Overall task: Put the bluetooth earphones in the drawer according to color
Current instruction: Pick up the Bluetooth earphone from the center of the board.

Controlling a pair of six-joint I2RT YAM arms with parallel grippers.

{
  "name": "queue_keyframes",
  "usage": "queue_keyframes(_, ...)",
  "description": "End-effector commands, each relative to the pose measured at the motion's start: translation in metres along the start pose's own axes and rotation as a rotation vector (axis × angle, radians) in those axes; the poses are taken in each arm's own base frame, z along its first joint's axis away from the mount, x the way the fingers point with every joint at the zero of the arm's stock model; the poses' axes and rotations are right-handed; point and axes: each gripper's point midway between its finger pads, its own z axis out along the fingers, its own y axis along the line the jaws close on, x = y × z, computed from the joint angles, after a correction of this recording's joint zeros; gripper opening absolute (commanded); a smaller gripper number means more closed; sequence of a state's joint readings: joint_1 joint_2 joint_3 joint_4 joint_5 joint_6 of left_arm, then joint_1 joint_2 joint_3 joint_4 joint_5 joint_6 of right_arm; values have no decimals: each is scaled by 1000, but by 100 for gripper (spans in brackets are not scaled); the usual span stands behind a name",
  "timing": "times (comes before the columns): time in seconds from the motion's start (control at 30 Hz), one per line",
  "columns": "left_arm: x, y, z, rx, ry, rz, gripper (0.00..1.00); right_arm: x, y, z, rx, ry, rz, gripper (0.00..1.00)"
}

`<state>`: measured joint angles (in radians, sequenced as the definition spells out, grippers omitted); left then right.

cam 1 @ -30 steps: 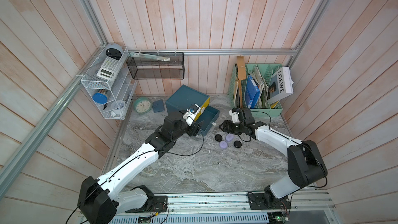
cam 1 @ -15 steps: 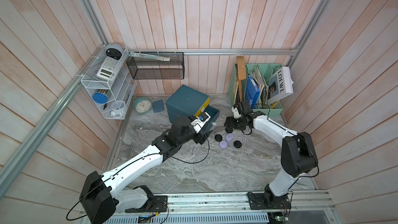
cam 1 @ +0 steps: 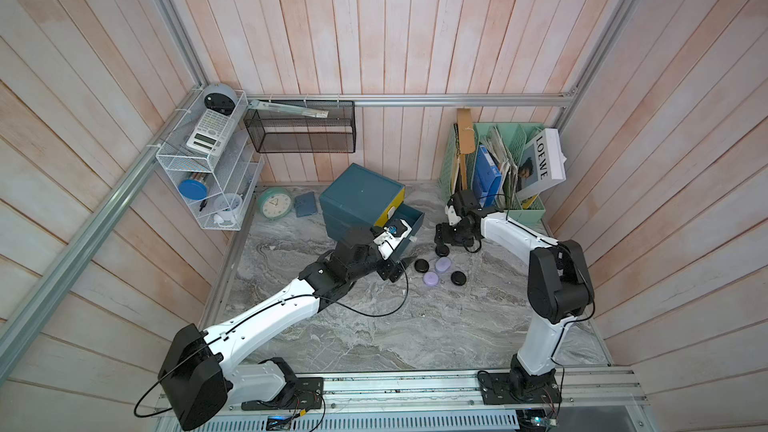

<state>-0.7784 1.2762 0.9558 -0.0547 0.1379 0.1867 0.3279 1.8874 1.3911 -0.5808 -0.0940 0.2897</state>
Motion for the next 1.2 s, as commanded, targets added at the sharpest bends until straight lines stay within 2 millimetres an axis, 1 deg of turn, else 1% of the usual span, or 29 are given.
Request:
queue_keyframes(0.0, 6, -8, 4, 41, 7, -12, 89, -3, -9, 8, 48, 17, -6, 73)
queue_keyframes(0.1, 6, -6, 4, 32, 1, -12, 91, -6, -9, 14, 47, 20, -6, 73)
queue_keyframes(0.17, 8, -2, 5, 6, 1, -13, 94, -8, -10, 18, 56, 28, -11, 73)
queue_keyframes(0.3, 13, 0, 7, -9, 15, -9, 100, -13, -14, 25, 92, 42, -24, 73)
queue_keyframes(0.53, 14, -4, 10, 17, 20, -27, 100, -16, -16, 35, 107, 67, -20, 72)
queue_keyframes(0.73, 16, -7, 11, 32, 33, -28, 100, -12, -16, 45, 111, 97, -17, 71)
queue_keyframes(0.87, 21, -9, 14, 46, 54, -28, 100, -10, -20, 49, 135, 107, -10, 70)
queue_keyframes(1.17, 25, -4, 16, 19, 79, -6, 100, -10, -22, 59, 142, 119, -8, 66)
